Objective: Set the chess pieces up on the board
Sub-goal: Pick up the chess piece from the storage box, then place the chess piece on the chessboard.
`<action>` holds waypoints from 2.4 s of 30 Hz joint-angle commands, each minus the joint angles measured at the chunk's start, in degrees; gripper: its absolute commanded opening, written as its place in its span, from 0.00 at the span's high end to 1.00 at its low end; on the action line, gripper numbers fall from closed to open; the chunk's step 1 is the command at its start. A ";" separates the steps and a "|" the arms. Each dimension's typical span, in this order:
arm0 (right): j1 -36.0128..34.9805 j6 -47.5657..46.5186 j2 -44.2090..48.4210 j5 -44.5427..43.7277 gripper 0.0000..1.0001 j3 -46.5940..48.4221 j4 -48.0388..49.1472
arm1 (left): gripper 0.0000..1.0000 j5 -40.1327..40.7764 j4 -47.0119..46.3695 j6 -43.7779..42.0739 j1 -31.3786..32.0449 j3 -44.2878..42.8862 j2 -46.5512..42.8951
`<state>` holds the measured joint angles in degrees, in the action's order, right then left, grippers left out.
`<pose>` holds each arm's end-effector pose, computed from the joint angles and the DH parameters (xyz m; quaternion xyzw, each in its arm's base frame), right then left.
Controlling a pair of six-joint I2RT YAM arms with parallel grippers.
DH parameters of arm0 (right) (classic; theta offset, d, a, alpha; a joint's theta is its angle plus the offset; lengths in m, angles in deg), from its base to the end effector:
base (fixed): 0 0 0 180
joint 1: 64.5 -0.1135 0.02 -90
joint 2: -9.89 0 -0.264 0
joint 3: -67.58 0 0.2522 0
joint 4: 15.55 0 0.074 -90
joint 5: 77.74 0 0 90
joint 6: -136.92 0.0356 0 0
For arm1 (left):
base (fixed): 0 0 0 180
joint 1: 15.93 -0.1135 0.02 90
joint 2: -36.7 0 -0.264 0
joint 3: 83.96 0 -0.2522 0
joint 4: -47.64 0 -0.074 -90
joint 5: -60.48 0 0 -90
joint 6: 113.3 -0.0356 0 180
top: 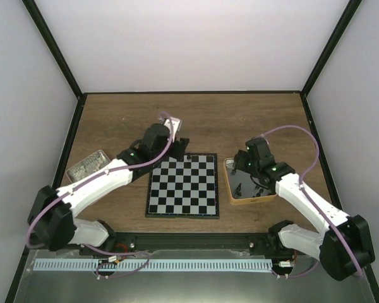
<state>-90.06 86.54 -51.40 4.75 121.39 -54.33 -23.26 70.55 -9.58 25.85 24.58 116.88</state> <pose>0.1994 0.0902 0.2332 0.1375 0.9161 0.1490 0.3459 0.2393 -0.2086 0.2780 0.1855 0.8522 -0.1845 0.4531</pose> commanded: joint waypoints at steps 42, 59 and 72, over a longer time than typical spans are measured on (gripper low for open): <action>0.64 -4.82 -25.60 -0.02 0.90 4.83 -3.32 | 0.31 -3.01 -10.37 2.63 -0.43 5.84 -4.28; 0.62 -13.55 5.72 19.93 0.91 0.75 12.72 | 0.00 -21.28 -11.87 5.18 -1.80 1.90 -8.32; 0.58 -21.47 8.52 55.38 0.91 2.61 26.23 | 0.08 -47.68 -14.07 18.57 -2.36 -5.87 -4.65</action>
<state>-89.12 69.29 -41.48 48.27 121.70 -31.86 -59.44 58.68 2.33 23.84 21.68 109.69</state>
